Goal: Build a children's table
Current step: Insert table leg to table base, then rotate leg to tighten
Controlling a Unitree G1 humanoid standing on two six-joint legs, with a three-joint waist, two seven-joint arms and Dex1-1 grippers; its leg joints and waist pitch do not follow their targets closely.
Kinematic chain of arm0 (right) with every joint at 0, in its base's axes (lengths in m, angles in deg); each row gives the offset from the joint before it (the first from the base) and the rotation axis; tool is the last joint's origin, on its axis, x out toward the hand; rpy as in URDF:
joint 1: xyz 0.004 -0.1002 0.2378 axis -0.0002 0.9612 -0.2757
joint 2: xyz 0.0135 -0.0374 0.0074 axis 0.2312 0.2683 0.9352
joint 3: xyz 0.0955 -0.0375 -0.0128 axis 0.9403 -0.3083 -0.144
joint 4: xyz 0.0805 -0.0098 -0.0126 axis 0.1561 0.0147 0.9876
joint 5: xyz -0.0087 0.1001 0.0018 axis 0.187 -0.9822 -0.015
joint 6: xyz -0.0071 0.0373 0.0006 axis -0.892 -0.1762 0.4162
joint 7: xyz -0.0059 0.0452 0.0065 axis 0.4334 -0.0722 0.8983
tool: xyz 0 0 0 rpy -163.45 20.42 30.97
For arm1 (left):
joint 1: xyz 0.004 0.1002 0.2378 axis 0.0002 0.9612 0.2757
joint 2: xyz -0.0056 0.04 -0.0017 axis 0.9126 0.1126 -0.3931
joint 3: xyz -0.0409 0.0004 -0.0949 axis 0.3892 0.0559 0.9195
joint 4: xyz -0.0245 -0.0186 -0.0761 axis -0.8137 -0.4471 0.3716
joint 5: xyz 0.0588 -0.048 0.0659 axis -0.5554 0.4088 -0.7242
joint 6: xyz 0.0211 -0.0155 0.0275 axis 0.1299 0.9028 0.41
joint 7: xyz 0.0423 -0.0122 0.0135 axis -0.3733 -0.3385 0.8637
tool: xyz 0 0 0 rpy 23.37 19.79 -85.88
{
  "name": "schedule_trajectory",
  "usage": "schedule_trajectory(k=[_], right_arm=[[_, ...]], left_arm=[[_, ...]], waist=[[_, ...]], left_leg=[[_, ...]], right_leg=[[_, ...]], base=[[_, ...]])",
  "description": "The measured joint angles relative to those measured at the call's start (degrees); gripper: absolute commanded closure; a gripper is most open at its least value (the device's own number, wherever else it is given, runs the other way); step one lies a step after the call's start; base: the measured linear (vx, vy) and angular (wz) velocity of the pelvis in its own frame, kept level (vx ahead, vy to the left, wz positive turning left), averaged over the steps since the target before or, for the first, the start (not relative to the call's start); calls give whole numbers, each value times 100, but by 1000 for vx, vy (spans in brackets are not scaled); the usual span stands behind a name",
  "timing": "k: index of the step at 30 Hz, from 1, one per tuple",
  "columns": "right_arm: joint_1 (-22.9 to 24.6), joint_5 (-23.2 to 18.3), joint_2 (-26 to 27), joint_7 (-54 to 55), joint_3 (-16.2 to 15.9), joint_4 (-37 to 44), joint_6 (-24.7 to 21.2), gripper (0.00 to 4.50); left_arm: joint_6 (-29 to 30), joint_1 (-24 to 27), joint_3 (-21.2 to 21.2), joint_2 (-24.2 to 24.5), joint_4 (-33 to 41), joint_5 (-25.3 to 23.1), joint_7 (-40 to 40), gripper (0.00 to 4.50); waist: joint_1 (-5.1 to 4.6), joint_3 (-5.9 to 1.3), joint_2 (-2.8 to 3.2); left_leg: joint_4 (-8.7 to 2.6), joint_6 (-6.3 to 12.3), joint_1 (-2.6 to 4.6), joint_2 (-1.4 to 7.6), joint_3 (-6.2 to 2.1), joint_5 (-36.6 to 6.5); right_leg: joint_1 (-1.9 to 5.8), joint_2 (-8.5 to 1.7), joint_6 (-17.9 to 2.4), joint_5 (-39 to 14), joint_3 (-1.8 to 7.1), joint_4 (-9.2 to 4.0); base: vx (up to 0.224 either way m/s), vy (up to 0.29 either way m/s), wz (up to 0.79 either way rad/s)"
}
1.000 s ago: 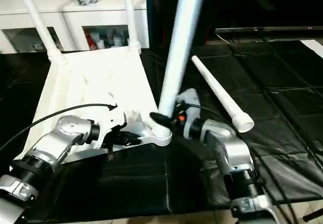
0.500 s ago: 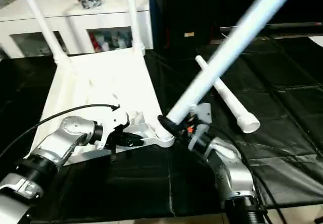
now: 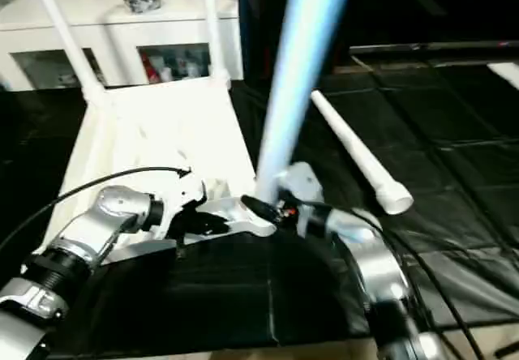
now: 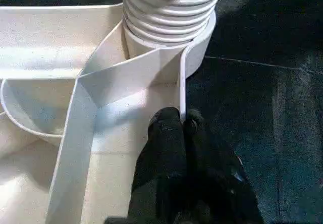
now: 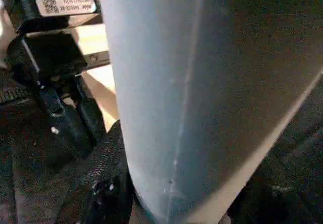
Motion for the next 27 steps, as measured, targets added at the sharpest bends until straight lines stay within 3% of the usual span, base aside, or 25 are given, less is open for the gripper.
schedule_trajectory(k=[10, 19, 22, 27], right_arm=[[-287, -179, -235, -1376, -221, -347, -74, 257], [-298, -251, -263, -1886, -227, -424, -62, 257], [-298, -250, -263, -1947, -258, -443, -62, 257], [-298, -249, -263, -1958, -257, -456, -62, 257]], left_arm=[[-324, -10, -196, 266, 40, -67, -641, 450], [-505, -74, -309, 275, -46, -128, -925, 450], [-521, -116, -344, 252, -136, -171, -985, 450], [-592, -164, -354, 206, -258, -209, -999, 450]], waist=[[101, -75, -85], [208, -108, -76], [213, -109, -75], [213, -121, -67]], left_leg=[[-26, 0, 11, 3, 14, 0], [-81, -3, 53, 4, 32, 0], [-90, -18, 100, 4, 33, -10], [-98, -20, 106, 4, 33, -11]], right_leg=[[33, 2, -20, 13, 10, -16], [67, 5, -42, 1, 13, -18], [106, 4, -29, -22, 14, -19], [113, 4, 0, -45, 15, -19]], base=[[0, 0, 0], [0, 0, 0], [0, 0, 0], [0, 0, 0]])
